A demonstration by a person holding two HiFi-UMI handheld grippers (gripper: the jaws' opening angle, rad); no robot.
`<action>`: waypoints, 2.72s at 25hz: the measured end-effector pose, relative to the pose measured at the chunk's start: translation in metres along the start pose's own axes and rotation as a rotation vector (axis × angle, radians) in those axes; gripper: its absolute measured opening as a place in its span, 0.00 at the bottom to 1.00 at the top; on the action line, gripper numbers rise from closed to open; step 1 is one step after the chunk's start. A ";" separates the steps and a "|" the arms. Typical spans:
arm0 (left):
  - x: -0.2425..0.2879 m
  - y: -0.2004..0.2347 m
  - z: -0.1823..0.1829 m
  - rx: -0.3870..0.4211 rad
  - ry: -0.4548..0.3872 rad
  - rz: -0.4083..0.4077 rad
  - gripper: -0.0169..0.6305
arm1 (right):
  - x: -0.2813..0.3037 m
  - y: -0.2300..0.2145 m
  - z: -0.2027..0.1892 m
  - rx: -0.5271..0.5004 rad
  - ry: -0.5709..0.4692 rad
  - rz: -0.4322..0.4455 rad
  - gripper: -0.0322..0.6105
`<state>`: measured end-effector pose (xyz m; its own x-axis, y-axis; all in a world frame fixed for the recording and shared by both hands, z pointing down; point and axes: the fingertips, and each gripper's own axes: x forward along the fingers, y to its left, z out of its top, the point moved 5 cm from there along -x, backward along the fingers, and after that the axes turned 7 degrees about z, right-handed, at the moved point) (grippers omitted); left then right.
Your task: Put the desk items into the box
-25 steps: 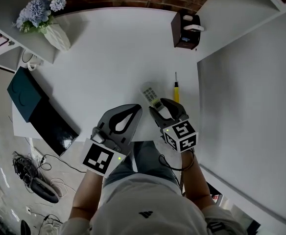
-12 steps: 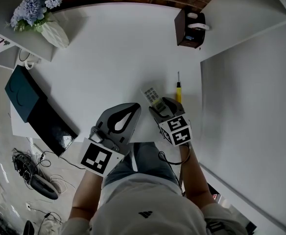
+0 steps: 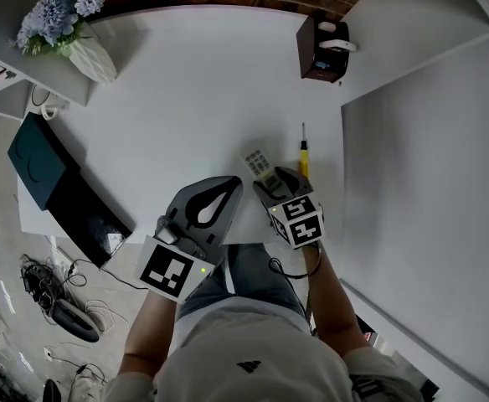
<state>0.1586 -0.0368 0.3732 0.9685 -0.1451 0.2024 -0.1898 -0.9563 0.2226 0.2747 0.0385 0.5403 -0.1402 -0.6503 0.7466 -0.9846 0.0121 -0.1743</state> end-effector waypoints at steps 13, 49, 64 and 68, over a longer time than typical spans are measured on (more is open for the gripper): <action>-0.018 0.000 0.008 0.010 -0.027 0.047 0.05 | -0.021 0.024 0.030 -0.056 -0.090 0.061 0.43; -0.069 0.011 0.008 0.004 -0.089 0.211 0.05 | 0.020 0.063 0.006 -0.113 0.066 0.156 0.44; -0.077 0.018 0.012 0.003 -0.097 0.228 0.05 | 0.019 0.069 0.004 -0.118 0.058 0.113 0.44; -0.084 0.023 0.010 0.001 -0.100 0.252 0.05 | 0.010 0.079 0.012 -0.095 -0.006 0.147 0.44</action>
<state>0.0742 -0.0491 0.3518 0.9019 -0.4028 0.1560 -0.4266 -0.8871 0.1760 0.1968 0.0240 0.5258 -0.2831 -0.6408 0.7136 -0.9590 0.1788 -0.2198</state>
